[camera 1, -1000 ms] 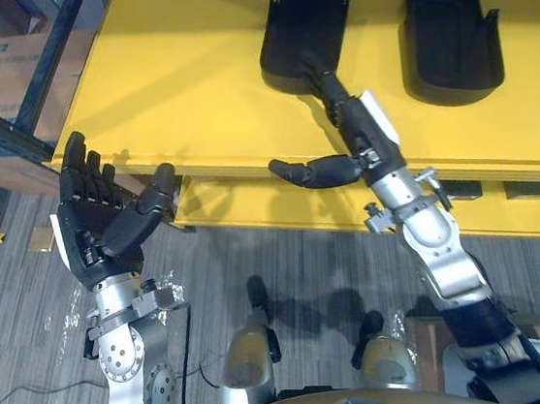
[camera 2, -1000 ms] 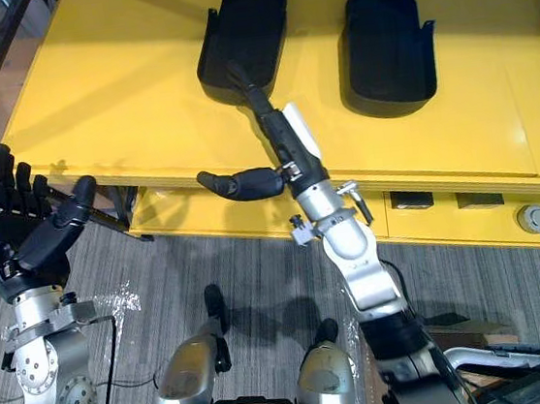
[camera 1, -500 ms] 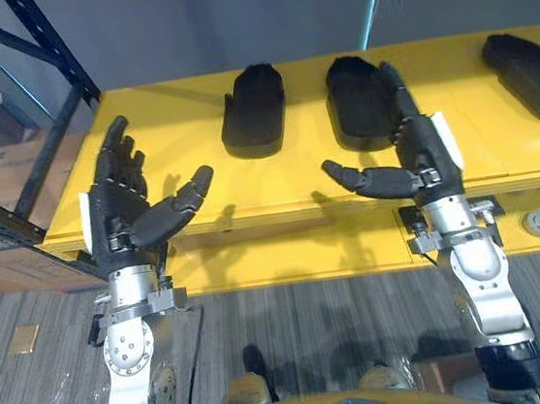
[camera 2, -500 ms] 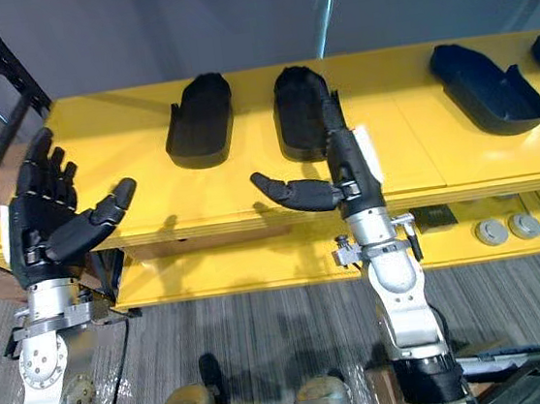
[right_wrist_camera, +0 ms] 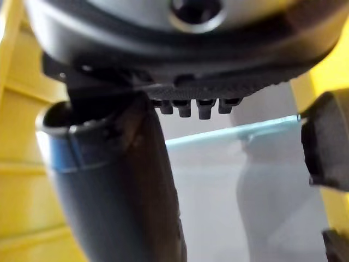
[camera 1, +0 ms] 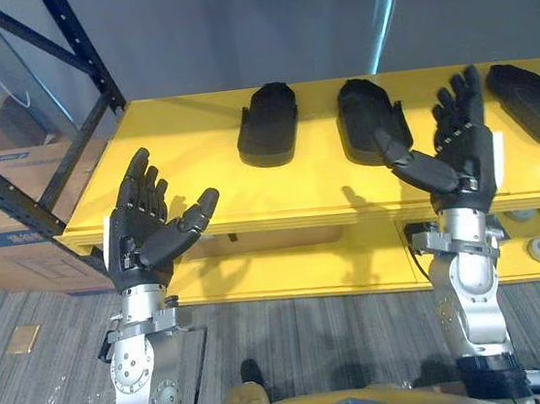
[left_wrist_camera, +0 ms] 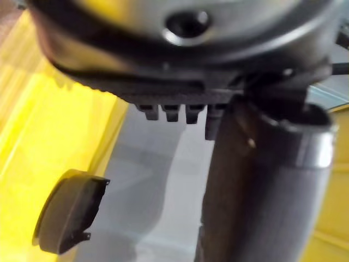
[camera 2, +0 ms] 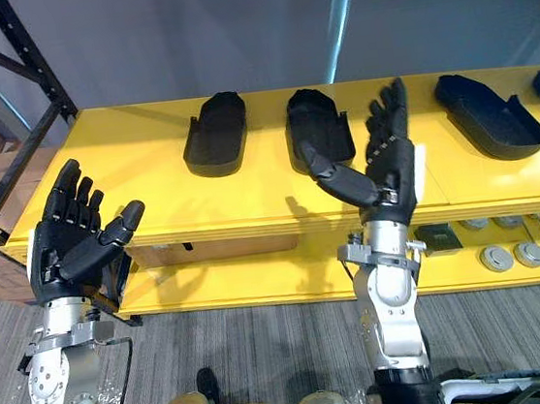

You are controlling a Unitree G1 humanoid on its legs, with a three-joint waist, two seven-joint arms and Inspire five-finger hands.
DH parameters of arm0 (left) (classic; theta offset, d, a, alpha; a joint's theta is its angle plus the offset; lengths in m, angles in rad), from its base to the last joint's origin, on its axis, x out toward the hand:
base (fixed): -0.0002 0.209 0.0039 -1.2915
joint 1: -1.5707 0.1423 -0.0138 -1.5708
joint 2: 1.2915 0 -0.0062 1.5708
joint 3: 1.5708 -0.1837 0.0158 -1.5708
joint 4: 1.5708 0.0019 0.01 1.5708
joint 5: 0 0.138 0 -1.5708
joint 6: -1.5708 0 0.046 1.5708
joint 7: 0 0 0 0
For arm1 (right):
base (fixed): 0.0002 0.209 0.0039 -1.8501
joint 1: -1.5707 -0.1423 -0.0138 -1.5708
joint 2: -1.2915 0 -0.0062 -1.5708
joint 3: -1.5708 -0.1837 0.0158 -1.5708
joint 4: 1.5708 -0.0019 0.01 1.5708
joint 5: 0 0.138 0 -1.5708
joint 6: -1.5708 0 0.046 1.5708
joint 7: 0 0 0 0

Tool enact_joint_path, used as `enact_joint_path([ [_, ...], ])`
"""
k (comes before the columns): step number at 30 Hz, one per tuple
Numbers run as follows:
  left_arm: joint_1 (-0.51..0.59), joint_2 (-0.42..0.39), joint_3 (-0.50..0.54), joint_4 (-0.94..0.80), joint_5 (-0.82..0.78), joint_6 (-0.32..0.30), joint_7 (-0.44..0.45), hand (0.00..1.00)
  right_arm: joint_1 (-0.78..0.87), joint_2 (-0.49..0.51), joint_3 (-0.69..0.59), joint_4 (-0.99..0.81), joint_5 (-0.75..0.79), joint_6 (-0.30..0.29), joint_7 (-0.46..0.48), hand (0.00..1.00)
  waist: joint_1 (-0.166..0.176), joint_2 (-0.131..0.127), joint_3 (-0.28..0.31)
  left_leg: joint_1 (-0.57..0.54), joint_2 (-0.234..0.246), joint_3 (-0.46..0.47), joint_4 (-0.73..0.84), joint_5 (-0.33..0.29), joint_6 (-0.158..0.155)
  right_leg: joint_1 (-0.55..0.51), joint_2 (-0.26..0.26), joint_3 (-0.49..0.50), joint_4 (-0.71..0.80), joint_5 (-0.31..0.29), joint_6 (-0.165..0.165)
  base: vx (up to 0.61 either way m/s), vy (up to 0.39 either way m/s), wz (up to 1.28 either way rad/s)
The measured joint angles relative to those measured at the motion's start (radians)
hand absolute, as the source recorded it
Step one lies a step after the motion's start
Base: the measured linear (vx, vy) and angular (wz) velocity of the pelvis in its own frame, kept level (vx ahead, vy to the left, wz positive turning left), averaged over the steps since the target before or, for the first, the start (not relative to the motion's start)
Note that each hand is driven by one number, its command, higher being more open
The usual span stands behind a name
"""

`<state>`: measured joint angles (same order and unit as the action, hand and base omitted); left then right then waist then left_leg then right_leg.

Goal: Walk over and take three plastic housings, then place them on the shelf

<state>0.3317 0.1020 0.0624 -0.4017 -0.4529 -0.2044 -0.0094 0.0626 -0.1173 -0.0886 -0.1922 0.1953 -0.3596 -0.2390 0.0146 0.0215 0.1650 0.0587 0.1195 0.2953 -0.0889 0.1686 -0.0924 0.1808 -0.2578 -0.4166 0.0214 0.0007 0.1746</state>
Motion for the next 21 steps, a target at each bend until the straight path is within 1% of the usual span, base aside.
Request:
enact_joint_path([
  [1, -0.018, -0.007, 0.013, -0.027, -0.056, -0.034, -0.015, 1.0, 0.051, 0.006, -0.025, 0.0, 0.019, 0.001, 0.082, 1.0, -0.019, 0.001, -0.037, -0.01, 0.013, 0.024, 0.0, 0.0, 0.002, -0.024, 0.01, 0.02, -0.003, 0.013, 0.0, 0.0, 0.003, -0.06],
  [6, -0.018, -0.007, 0.013, -0.027, -0.056, -0.035, -0.015, 1.0, 0.051, 0.006, -0.025, 0.0, 0.02, 0.001, 0.083, 1.0, -0.02, -0.002, -0.054, -0.011, 0.014, 0.024, 0.001, 0.0, 0.001, -0.025, 0.011, 0.021, -0.003, 0.013, -0.001, 0.0, 0.0, 0.0],
  [10, -0.009, -0.007, 0.013, -0.027, -0.055, -0.034, -0.015, 1.0, 0.066, 0.001, -0.026, 0.001, 0.053, 0.001, 0.125, 1.0, -0.021, -0.001, -0.054, -0.015, 0.015, 0.025, 0.001, -0.003, -0.005, -0.031, 0.012, 0.023, -0.001, 0.009, -0.007, 0.0, 0.0, 0.0],
  [14, 0.012, -0.006, 0.023, -0.024, -0.048, -0.034, -0.015, 1.0, 0.084, -0.022, -0.02, 0.015, 0.088, 0.005, 0.216, 1.0, -0.021, 0.005, -0.047, -0.028, 0.014, 0.033, 0.001, -0.001, -0.003, -0.058, 0.006, 0.035, 0.019, 0.006, -0.009, 0.0, 0.004, -0.04],
  [15, 0.015, -0.003, 0.023, -0.02, -0.047, -0.034, -0.015, 1.0, 0.078, -0.049, -0.016, 0.028, 0.105, 0.006, 0.249, 1.0, -0.02, 0.006, -0.043, -0.036, 0.011, 0.033, 0.001, 0.001, 0.001, -0.062, 0.003, 0.034, 0.026, 0.007, -0.009, 0.0, 0.0, 0.0],
  [16, 0.015, -0.003, 0.024, -0.012, -0.047, -0.034, -0.013, 1.0, 0.061, -0.08, -0.009, 0.048, 0.106, 0.007, 0.279, 1.0, -0.018, 0.006, -0.032, -0.035, 0.008, 0.032, 0.001, 0.002, 0.002, -0.063, -0.001, 0.034, 0.032, 0.01, -0.003, 0.0, 0.021, 0.05],
  [18, 0.015, -0.002, 0.031, 0.004, -0.047, -0.029, -0.008, 1.0, 0.015, -0.118, 0.013, 0.074, 0.105, 0.011, 0.313, 1.0, -0.017, 0.006, -0.018, -0.036, 0.006, 0.029, 0.001, 0.004, 0.004, -0.061, -0.002, 0.032, 0.033, 0.01, -0.004, -0.03, 0.023, 0.06],
  [19, 0.015, -0.001, 0.032, 0.018, -0.047, -0.016, -0.003, 1.0, -0.05, -0.15, 0.045, 0.082, 0.102, 0.022, 0.326, 1.0, -0.015, 0.008, -0.007, -0.04, 0.006, 0.022, 0.001, 0.007, 0.006, -0.061, -0.002, 0.026, 0.035, 0.01, -0.004, -0.06, 0.022, 0.14],
  [21, 0.013, -0.001, 0.025, 0.029, -0.047, -0.005, 0.0, 1.0, -0.163, -0.177, 0.078, 0.083, 0.083, 0.022, 0.326, 1.0, -0.013, 0.011, 0.009, -0.058, 0.008, 0.005, 0.002, 0.011, 0.012, -0.076, -0.002, 0.011, 0.051, 0.005, -0.01, -0.08, 0.012, 0.26],
])
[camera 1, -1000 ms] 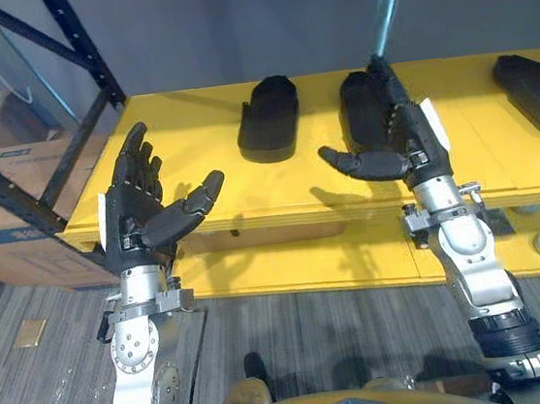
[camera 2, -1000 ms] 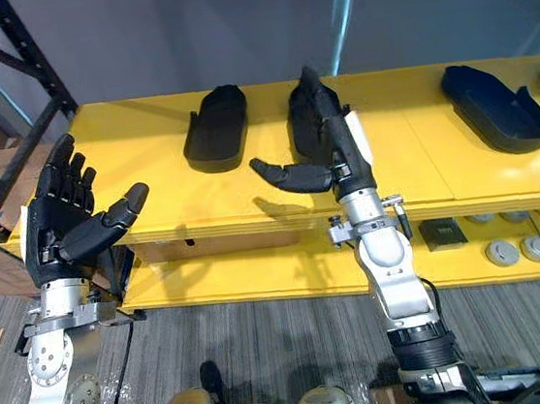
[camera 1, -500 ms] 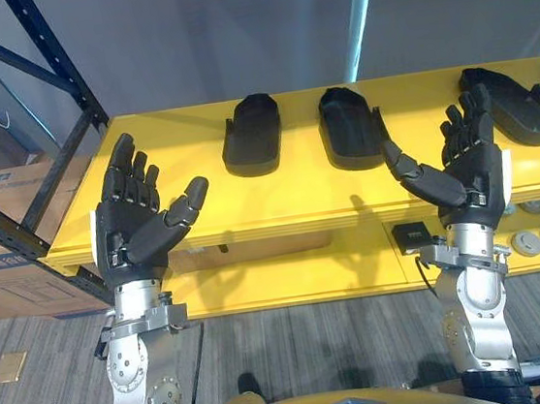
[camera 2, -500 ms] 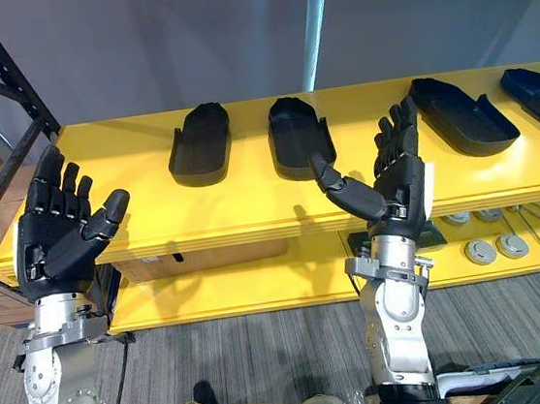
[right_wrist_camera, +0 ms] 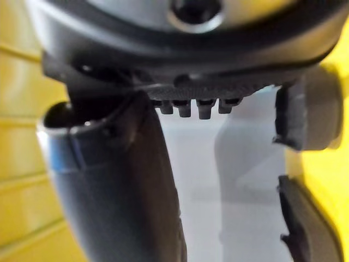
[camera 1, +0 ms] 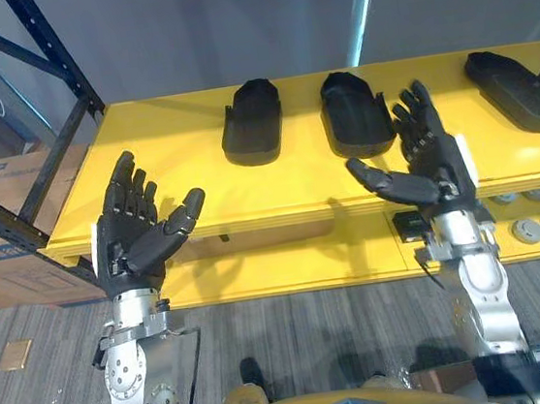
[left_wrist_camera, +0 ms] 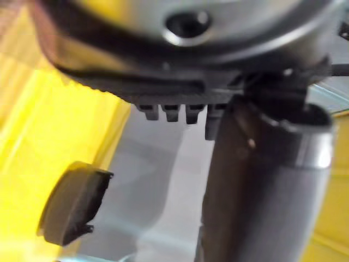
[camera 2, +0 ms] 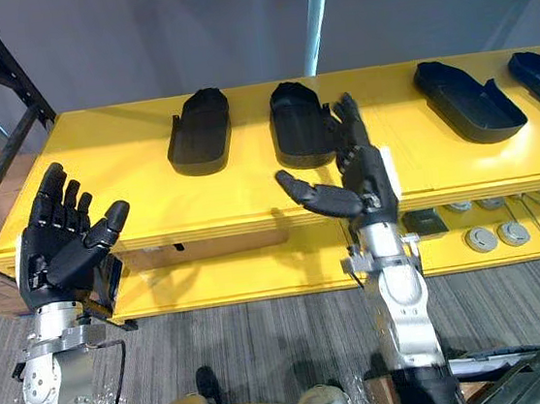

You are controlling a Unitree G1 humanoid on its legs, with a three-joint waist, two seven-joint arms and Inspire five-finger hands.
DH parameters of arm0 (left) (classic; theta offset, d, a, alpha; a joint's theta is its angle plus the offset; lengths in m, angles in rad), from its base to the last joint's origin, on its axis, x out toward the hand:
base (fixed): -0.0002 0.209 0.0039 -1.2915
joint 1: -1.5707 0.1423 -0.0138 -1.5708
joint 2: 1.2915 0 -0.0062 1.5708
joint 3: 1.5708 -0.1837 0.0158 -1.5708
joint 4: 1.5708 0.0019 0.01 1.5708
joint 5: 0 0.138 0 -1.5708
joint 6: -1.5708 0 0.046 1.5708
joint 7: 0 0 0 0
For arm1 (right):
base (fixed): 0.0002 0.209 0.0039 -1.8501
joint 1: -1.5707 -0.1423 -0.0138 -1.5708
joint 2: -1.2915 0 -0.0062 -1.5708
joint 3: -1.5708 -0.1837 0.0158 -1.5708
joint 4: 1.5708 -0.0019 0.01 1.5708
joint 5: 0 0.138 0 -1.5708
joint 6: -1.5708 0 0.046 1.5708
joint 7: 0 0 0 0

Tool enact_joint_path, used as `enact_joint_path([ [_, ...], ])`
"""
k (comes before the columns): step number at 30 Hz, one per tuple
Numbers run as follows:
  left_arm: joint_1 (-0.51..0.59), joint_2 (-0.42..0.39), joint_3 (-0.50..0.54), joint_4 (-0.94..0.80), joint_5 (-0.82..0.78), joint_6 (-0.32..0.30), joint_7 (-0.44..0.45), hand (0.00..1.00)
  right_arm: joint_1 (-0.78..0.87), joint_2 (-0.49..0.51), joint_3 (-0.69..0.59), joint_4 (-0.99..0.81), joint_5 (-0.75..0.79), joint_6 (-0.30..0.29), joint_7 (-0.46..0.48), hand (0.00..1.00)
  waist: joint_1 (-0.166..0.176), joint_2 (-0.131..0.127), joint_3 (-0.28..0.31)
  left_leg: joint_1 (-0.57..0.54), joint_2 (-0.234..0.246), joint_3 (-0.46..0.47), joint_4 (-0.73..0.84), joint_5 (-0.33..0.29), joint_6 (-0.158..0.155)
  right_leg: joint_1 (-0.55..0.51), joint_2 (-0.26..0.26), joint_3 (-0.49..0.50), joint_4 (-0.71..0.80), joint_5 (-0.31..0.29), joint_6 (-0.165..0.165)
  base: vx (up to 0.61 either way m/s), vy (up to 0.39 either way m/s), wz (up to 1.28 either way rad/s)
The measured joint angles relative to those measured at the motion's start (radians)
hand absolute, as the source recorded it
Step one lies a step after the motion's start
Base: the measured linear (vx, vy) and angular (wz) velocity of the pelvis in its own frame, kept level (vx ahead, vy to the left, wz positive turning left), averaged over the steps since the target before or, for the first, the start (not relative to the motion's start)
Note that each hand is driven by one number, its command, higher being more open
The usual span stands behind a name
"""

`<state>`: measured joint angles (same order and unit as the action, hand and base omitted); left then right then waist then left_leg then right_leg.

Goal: Walk over and take three plastic housings, then place them on the shelf

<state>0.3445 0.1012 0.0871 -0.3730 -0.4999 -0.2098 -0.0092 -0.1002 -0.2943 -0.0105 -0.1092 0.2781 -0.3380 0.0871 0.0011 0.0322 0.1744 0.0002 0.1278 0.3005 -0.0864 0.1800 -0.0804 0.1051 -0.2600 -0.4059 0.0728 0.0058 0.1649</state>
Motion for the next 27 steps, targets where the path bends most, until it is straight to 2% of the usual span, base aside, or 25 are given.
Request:
enact_joint_path([
  [1, -0.008, 0.0, -0.015, 0.007, 0.0, 0.0, 0.009, 1.0, -0.114, -0.028, 0.01, 0.002, -0.012, 0.0, -0.004, 1.0, 0.011, 0.005, 0.016, -0.029, 0.005, -0.009, 0.002, 0.013, 0.002, -0.032, 0.001, -0.009, 0.023, -0.003, -0.005, -0.09, 0.006, 0.27],
  [3, -0.025, 0.0, -0.027, 0.018, 0.0, 0.0, 0.013, 1.0, -0.203, -0.058, 0.006, 0.014, -0.033, -0.001, -0.015, 1.0, 0.024, 0.01, 0.039, -0.048, 0.008, -0.018, 0.003, 0.024, 0.005, -0.053, 0.001, -0.013, 0.045, -0.003, -0.005, -0.08, 0.006, 0.23],
  [6, -0.056, 0.004, -0.033, 0.029, -0.001, 0.0, 0.023, 1.0, -0.392, -0.113, -0.005, 0.084, -0.051, -0.002, -0.042, 1.0, 0.045, 0.01, 0.106, -0.108, 0.011, -0.051, 0.057, 0.025, 0.009, -0.096, -0.013, -0.032, 0.111, -0.025, -0.011, -0.11, 0.015, 0.26],
  [10, -0.076, 0.016, -0.041, 0.05, -0.001, -0.006, 0.032, 1.0, -0.512, -0.144, -0.008, 0.158, -0.07, -0.002, -0.092, 1.0, 0.067, 0.023, 0.18, -0.158, 0.013, -0.067, 0.11, 0.015, 0.015, -0.138, -0.03, -0.034, 0.175, -0.045, -0.015, -0.09, 0.007, 0.1],
  [13, -0.081, 0.016, -0.082, 0.06, -0.002, -0.008, 0.042, 1.0, -0.597, -0.148, -0.009, 0.234, -0.069, 0.002, -0.148, 1.0, 0.075, 0.054, 0.224, -0.171, 0.011, -0.073, 0.123, 0.014, 0.021, -0.158, -0.04, -0.031, 0.207, -0.058, -0.022, -0.09, -0.002, 0.02],
  [19, -0.107, 0.016, -0.158, 0.06, -0.008, -0.022, 0.065, 1.0, -0.814, -0.182, 0.025, 0.415, -0.095, 0.069, -0.256, 1.0, 0.088, 0.089, 0.262, -0.186, 0.008, -0.085, 0.141, 0.019, 0.016, -0.185, -0.055, -0.031, 0.258, -0.082, -0.028, -0.06, -0.031, 0.04],
  [22, -0.13, 0.016, -0.173, 0.063, -0.01, -0.027, 0.075, 1.0, -0.883, -0.185, 0.046, 0.505, -0.113, 0.098, -0.306, 1.0, 0.1, 0.094, 0.267, -0.19, 0.005, -0.091, 0.154, 0.018, 0.017, -0.193, -0.068, -0.033, 0.293, -0.097, -0.023, -0.01, -0.048, 0.06],
  [27, -0.153, 0.016, -0.21, 0.082, -0.044, -0.028, 0.096, 1.0, -0.983, -0.221, 0.127, 0.656, -0.111, 0.121, -0.298, 1.0, 0.112, 0.126, 0.292, -0.19, -0.003, -0.114, 0.169, 0.016, 0.014, -0.191, -0.087, -0.049, 0.349, -0.133, -0.025, -0.02, -0.047, 0.12],
])
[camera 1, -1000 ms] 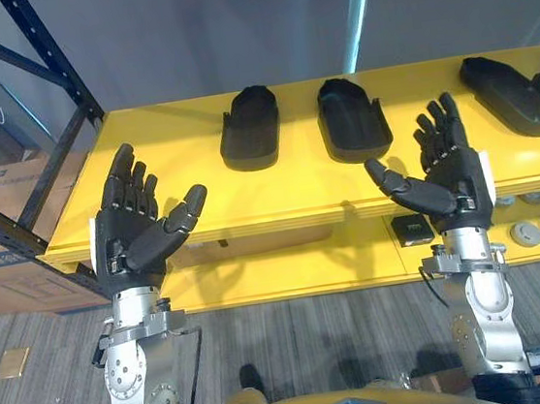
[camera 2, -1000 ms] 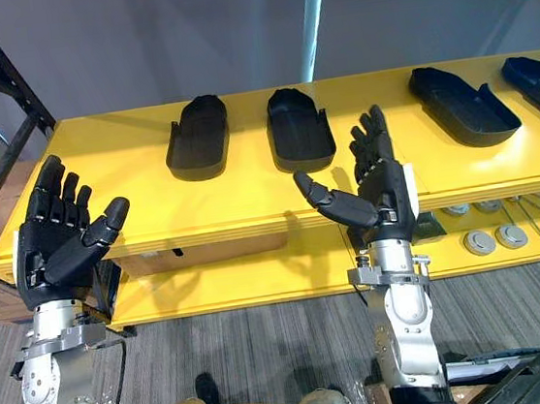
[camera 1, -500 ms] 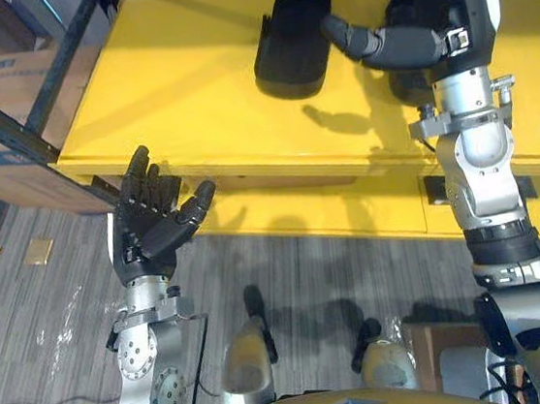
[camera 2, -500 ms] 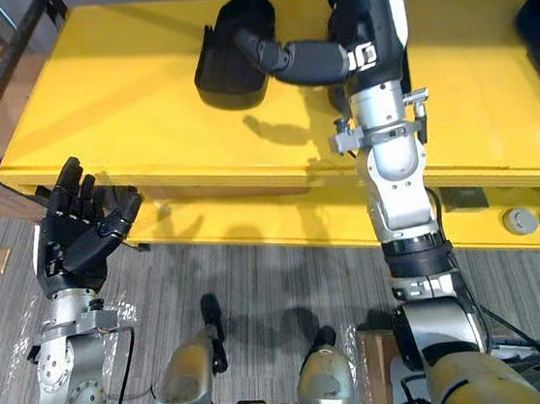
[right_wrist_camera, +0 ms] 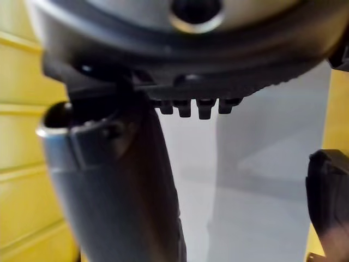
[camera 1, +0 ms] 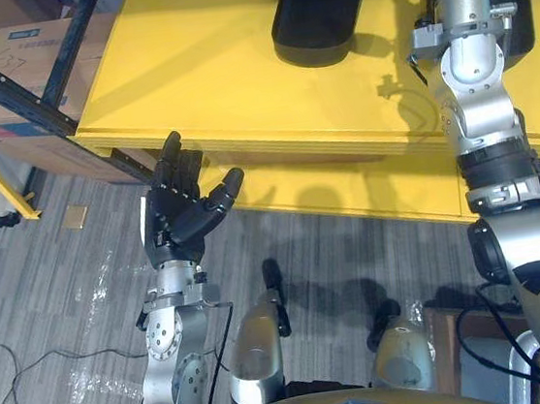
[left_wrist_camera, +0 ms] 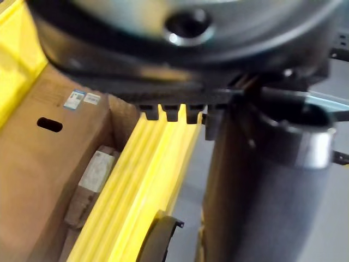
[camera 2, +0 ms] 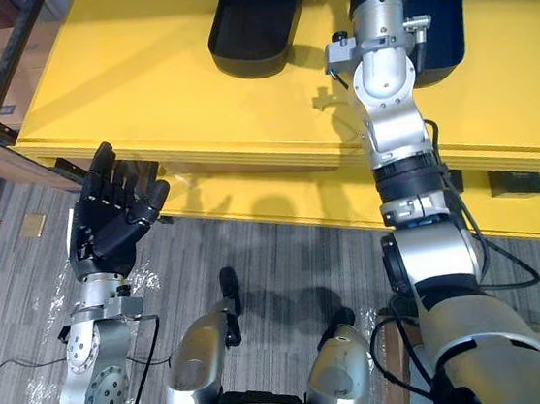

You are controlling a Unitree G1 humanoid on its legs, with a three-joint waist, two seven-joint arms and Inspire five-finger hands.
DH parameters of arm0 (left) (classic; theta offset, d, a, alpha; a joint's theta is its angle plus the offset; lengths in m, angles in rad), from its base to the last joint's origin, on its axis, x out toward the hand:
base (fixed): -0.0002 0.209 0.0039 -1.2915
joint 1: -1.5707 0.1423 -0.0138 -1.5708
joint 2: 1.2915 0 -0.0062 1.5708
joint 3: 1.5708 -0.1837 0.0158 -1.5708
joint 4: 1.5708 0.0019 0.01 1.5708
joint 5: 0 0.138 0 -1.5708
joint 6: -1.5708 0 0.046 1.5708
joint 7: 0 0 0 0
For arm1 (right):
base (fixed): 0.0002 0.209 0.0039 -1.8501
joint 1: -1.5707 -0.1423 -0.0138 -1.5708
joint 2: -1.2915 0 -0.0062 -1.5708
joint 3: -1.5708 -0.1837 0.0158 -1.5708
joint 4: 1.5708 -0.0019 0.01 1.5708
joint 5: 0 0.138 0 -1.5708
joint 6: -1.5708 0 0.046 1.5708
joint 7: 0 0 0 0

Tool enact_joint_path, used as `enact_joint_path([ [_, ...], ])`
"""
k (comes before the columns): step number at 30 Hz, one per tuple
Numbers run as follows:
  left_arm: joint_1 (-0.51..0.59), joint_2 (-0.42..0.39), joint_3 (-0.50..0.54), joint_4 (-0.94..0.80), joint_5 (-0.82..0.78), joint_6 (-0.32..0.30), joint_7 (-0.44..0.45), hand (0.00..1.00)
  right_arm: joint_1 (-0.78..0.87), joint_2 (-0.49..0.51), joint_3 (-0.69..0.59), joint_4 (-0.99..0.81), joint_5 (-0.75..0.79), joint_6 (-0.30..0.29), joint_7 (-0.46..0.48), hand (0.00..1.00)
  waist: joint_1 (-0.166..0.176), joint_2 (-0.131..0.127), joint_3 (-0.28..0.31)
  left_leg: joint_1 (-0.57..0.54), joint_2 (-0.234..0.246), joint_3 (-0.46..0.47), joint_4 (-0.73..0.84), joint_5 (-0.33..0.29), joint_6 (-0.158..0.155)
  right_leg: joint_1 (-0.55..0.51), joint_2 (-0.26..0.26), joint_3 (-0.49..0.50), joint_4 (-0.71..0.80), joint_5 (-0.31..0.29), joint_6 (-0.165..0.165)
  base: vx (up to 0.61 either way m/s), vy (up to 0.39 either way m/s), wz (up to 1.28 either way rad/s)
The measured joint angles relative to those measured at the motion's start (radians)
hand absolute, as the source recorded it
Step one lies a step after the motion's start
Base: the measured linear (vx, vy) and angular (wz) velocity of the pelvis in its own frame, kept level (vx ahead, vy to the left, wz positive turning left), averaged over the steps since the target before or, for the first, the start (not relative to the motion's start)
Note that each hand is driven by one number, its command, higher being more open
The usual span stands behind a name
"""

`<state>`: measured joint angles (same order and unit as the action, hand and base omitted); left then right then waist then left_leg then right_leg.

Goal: Walk over and take three plastic housings, then place them on the shelf

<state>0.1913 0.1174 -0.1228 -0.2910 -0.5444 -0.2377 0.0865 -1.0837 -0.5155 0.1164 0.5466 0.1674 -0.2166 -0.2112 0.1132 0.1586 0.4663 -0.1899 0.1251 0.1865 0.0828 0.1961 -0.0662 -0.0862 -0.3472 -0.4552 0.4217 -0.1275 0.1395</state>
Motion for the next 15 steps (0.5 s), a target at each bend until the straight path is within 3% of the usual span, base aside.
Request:
enact_joint_path([
  [5, 0.001, 0.0, -0.023, 0.039, -0.004, 0.001, 0.016, 1.0, -0.058, -0.018, 0.074, 0.066, 0.0, 0.051, 0.031, 1.0, 0.021, 0.015, 0.007, 0.0, -0.002, -0.014, 0.001, 0.001, -0.007, -0.008, -0.011, -0.007, 0.045, -0.031, -0.006, -0.01, -0.049, 0.09],
  [12, -0.007, -0.001, -0.038, 0.044, -0.003, 0.003, 0.021, 1.0, -0.146, -0.03, 0.136, 0.166, -0.029, 0.217, 0.041, 1.0, 0.046, 0.016, 0.008, -0.007, -0.011, -0.03, 0.002, 0.008, -0.003, -0.018, -0.029, -0.018, 0.086, -0.059, -0.007, 0.02, -0.041, 0.07],
  [13, -0.009, -0.001, -0.054, 0.044, -0.003, 0.006, 0.028, 1.0, -0.169, -0.031, 0.155, 0.209, -0.033, 0.262, 0.009, 1.0, 0.05, 0.018, 0.009, -0.008, -0.011, -0.032, 0.002, 0.009, -0.003, -0.017, -0.03, -0.02, 0.088, -0.06, -0.008, 0.03, -0.041, 0.05],
  [15, -0.011, -0.002, -0.068, 0.044, -0.003, 0.019, 0.044, 1.0, -0.187, -0.031, 0.162, 0.254, -0.036, 0.282, -0.028, 1.0, 0.054, 0.018, 0.009, -0.008, -0.011, -0.033, 0.006, 0.011, -0.003, -0.016, -0.034, -0.021, 0.092, -0.061, -0.008, 0.01, -0.022, 0.03],
])
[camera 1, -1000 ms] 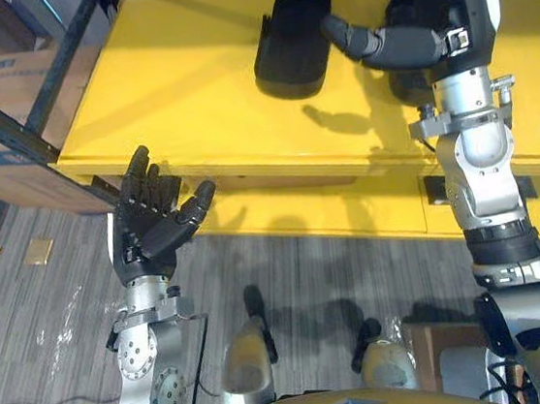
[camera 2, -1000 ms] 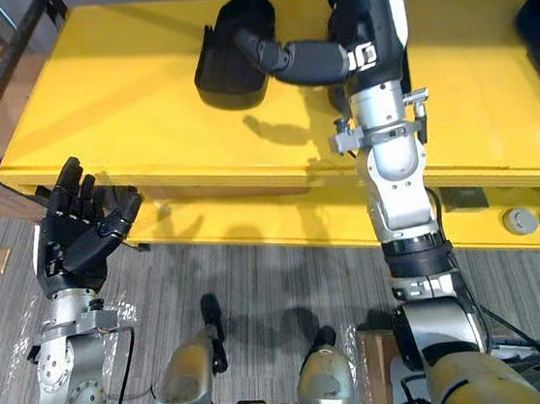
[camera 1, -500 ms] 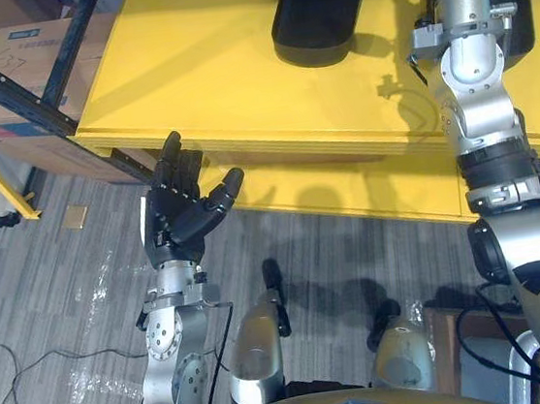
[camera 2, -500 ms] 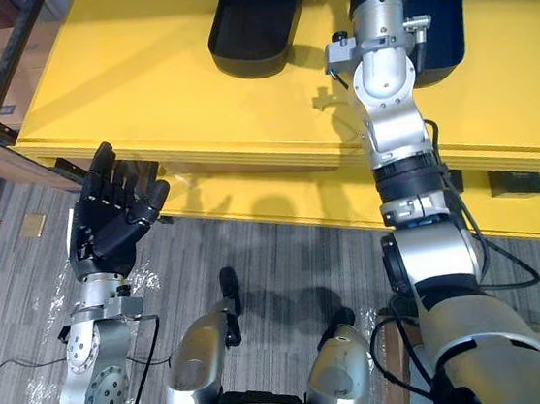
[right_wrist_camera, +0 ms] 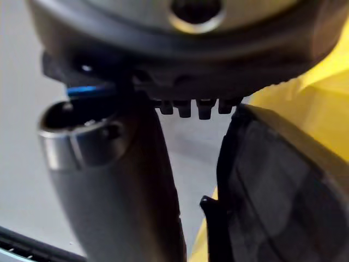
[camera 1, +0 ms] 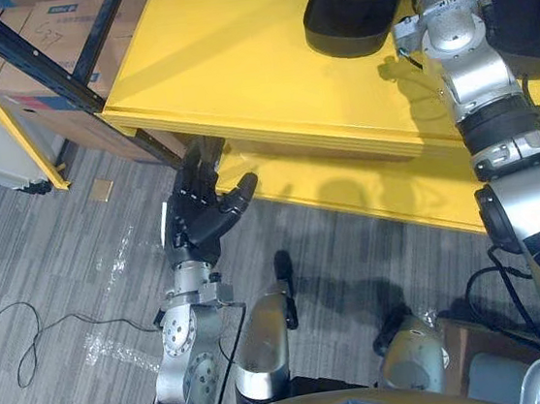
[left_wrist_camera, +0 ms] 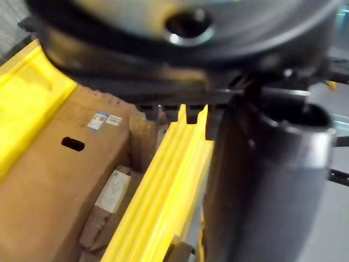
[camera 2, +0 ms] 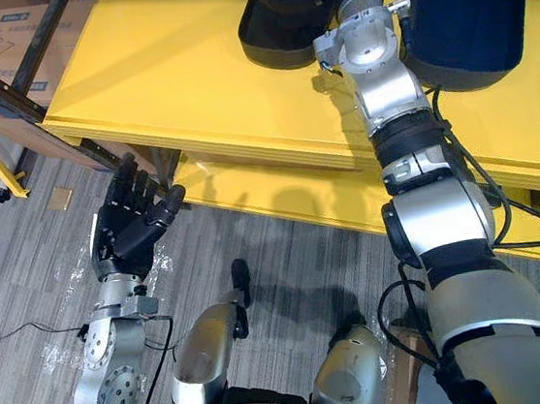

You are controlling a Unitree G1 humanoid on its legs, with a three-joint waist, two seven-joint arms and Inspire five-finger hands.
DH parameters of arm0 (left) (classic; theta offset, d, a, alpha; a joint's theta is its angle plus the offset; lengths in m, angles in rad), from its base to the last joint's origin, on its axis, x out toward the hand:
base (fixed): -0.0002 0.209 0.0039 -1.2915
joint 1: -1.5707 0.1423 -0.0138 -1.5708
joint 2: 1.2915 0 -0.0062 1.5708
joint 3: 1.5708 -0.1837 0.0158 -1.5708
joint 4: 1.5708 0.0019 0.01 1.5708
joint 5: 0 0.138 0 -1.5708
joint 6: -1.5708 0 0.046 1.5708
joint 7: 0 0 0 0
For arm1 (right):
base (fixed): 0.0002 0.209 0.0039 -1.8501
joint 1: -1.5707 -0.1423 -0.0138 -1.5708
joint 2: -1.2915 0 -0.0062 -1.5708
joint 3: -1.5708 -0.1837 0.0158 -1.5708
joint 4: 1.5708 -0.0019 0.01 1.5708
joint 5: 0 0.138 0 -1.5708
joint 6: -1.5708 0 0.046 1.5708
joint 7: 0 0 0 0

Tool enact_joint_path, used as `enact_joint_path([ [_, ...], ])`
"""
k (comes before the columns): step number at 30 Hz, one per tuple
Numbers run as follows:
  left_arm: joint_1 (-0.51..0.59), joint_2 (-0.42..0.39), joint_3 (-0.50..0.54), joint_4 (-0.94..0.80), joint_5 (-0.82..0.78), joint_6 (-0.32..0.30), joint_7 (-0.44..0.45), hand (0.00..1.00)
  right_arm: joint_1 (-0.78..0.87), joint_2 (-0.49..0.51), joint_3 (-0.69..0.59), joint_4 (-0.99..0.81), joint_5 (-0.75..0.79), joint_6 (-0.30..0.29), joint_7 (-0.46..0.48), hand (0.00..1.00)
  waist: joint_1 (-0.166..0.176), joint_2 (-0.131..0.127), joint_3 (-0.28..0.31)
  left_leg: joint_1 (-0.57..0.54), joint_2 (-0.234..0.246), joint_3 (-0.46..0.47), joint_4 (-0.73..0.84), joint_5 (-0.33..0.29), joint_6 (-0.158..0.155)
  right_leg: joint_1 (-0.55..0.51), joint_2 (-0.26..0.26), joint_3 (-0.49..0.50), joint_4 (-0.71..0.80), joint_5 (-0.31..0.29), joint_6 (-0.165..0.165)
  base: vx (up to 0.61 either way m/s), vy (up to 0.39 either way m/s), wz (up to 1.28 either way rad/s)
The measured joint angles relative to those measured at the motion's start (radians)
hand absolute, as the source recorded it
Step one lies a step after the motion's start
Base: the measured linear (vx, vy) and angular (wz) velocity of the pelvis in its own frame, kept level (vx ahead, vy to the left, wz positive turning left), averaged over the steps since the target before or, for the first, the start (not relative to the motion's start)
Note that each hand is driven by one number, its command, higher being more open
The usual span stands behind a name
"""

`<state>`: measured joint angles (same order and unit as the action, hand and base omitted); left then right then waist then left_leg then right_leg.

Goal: Walk over and take three plastic housings, then place them on the shelf

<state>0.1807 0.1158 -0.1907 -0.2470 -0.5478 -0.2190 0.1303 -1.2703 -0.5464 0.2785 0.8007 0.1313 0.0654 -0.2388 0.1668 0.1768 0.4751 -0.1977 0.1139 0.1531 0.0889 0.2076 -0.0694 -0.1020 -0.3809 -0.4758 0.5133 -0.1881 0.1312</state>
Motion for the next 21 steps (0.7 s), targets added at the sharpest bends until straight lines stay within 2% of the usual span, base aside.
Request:
enact_joint_path([
  [3, -0.011, 0.0, -0.007, 0.002, 0.0, 0.014, 0.017, 1.0, -0.018, 0.0, 0.001, 0.027, -0.007, 0.009, -0.037, 1.0, 0.002, 0.001, 0.001, 0.0, 0.0, -0.002, 0.005, 0.0, 0.0, 0.002, -0.001, 0.0, 0.004, -0.002, 0.0, 0.0, 0.0, 0.0],
  [7, -0.028, -0.001, -0.034, 0.002, 0.0, 0.022, 0.029, 1.0, -0.057, -0.013, 0.002, 0.033, -0.008, 0.016, -0.094, 1.0, -0.002, 0.026, 0.013, 0.0, 0.0, -0.012, 0.01, -0.009, -0.01, 0.007, 0.0, -0.008, 0.013, -0.007, -0.003, -0.05, -0.002, 0.04],
  [12, -0.024, -0.001, -0.055, 0.002, 0.0, 0.026, 0.036, 1.0, -0.062, -0.02, 0.007, 0.034, -0.008, 0.018, -0.113, 1.0, 0.0, 0.027, 0.013, 0.0, 0.001, -0.014, 0.002, 0.0, -0.011, -0.001, -0.001, -0.009, 0.029, -0.016, -0.008, -0.01, -0.003, 0.0],
  [15, -0.024, -0.001, -0.061, 0.002, 0.0, 0.028, 0.037, 1.0, -0.062, -0.02, 0.007, 0.034, -0.007, 0.032, -0.109, 1.0, 0.0, 0.027, 0.013, 0.0, 0.001, -0.014, -0.001, 0.008, -0.006, -0.002, -0.001, -0.009, 0.03, -0.016, -0.008, 0.0, 0.0, 0.0],
  [21, -0.026, -0.001, -0.069, 0.002, 0.0, 0.029, 0.041, 1.0, -0.062, -0.022, 0.021, 0.085, -0.004, 0.122, -0.002, 1.0, 0.005, 0.027, 0.013, 0.008, 0.0, -0.014, -0.005, 0.01, -0.008, -0.001, -0.005, -0.009, 0.043, -0.026, -0.009, 0.0, 0.0, 0.0],
])
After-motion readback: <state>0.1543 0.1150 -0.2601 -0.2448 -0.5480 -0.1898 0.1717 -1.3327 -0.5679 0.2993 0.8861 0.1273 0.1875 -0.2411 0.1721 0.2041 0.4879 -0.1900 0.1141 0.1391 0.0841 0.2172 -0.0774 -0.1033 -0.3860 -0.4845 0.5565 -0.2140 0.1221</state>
